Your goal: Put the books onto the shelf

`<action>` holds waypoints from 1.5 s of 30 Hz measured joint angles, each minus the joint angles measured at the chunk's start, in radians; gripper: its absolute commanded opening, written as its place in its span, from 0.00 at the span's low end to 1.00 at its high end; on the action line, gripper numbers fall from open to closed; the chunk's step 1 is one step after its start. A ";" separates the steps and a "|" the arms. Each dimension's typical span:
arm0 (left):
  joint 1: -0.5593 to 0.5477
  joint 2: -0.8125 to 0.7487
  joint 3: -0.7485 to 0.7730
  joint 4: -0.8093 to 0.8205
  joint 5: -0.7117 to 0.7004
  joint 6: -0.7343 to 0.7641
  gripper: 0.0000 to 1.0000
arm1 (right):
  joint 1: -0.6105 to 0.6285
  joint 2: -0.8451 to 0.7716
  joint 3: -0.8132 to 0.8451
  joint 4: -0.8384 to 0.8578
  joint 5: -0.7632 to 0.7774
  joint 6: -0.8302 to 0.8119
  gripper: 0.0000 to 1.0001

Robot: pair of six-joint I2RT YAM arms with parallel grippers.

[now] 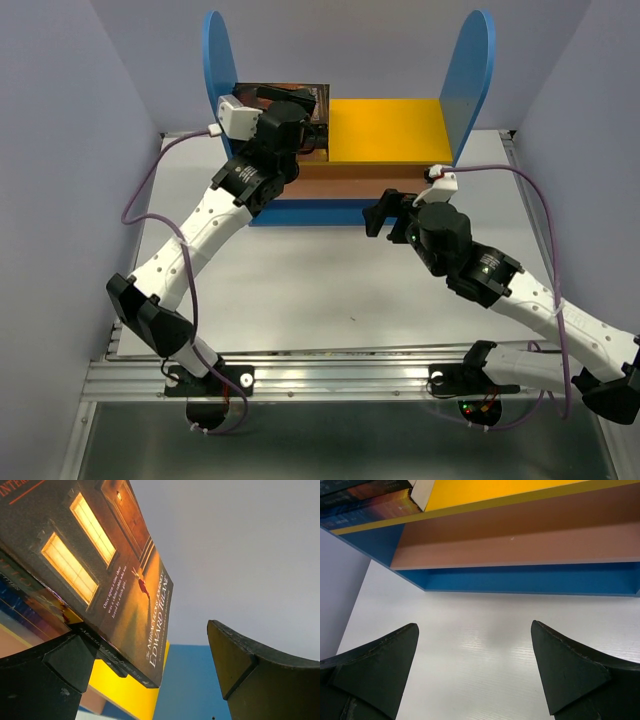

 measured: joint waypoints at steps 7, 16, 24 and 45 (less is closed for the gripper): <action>0.053 -0.087 -0.113 0.092 0.175 0.145 0.99 | 0.000 0.001 0.004 0.001 -0.005 -0.005 1.00; 0.124 -0.172 -0.181 0.063 0.414 0.447 0.99 | 0.000 0.005 0.004 0.001 -0.011 -0.008 1.00; 0.154 -0.204 -0.240 0.038 0.540 0.555 0.99 | 0.000 0.031 0.004 0.001 -0.014 -0.015 1.00; 0.281 -0.179 -0.124 -0.019 0.809 0.777 0.99 | 0.000 0.049 0.004 0.001 -0.016 -0.026 1.00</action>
